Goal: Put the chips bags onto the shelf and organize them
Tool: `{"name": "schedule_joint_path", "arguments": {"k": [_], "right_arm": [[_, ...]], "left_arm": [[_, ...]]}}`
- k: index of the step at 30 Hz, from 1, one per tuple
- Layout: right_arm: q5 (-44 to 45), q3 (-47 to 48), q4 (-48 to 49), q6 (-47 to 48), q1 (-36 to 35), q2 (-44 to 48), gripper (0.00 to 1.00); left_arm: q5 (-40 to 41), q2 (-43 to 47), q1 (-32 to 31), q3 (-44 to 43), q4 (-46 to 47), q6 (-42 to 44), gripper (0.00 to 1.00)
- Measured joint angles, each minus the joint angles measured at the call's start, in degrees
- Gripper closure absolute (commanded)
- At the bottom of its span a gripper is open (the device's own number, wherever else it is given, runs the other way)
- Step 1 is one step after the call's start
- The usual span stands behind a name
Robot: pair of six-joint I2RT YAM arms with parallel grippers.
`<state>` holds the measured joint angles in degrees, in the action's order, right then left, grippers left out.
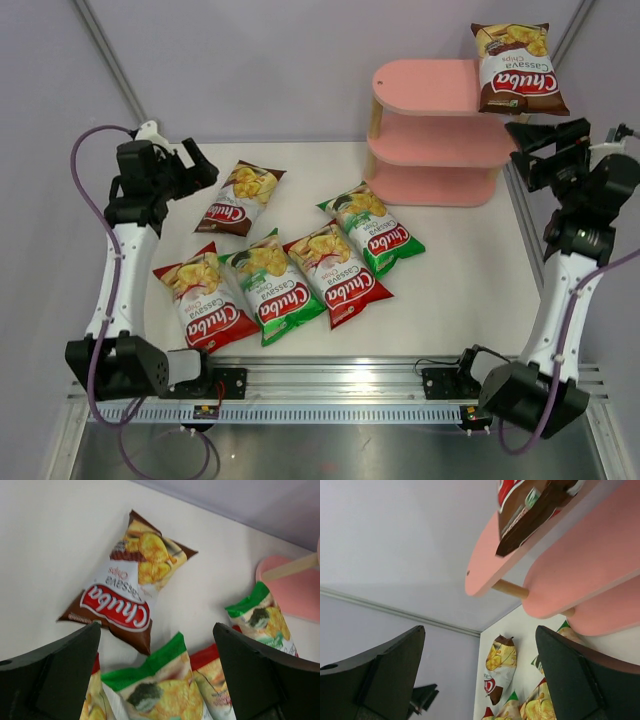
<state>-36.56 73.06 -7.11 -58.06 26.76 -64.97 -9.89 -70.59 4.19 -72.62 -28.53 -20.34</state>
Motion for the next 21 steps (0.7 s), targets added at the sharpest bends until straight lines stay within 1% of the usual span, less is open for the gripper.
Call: {"name": "schedule_joint_path", "arguments": {"k": [2,3,5,6,8,10,13,14,17,21], "right_arm": [[-0.04,-6.38,1.51,0.26,-1.27,6.75,0.0],[-0.04,-9.6,2.43,0.39,-3.04,10.51,0.01],[-1.38,-12.7,4.33,0.5,-7.34,14.27,0.01],[-3.28,-13.55,6.27,0.57,-10.71,15.39,0.0],[-6.71,-13.6,9.31,1.25,-16.15,15.19,0.0],[-8.9,-13.38,9.6,3.5,-22.03,14.29,0.0],[-10.82,-13.09,6.19,8.5,-30.97,12.96,0.01],[-11.41,-13.09,5.05,9.79,-32.85,12.9,0.01],[-13.38,-13.18,3.74,12.22,-36.5,13.86,0.01],[-15.08,-13.9,3.96,13.51,-37.73,16.22,0.01]], "left_arm": [[-3.72,-5.6,2.84,-4.72,0.74,1.81,0.01],[-5.25,-8.02,3.85,-6.56,1.27,2.4,0.01],[-10.14,-14.43,6.16,-10.67,1.9,3.23,0.01],[-12.83,-17.62,7.32,-12.52,2.03,3.41,0.01],[-18.97,-25.0,9.51,-16.31,1.6,2.95,0.01],[-23.23,-32.94,11.21,-20.76,0.17,2.58,0.01],[-25.49,-41.64,12.81,-24.59,-3.23,2.95,0.01],[-25.79,-44.11,13.16,-25.7,-4.94,3.1,0.01],[-26.43,-49.51,13.57,-28.63,-8.31,3.65,0.01],[-30.1,-53.11,13.44,-29.24,-9.33,4.15,0.01]]}}
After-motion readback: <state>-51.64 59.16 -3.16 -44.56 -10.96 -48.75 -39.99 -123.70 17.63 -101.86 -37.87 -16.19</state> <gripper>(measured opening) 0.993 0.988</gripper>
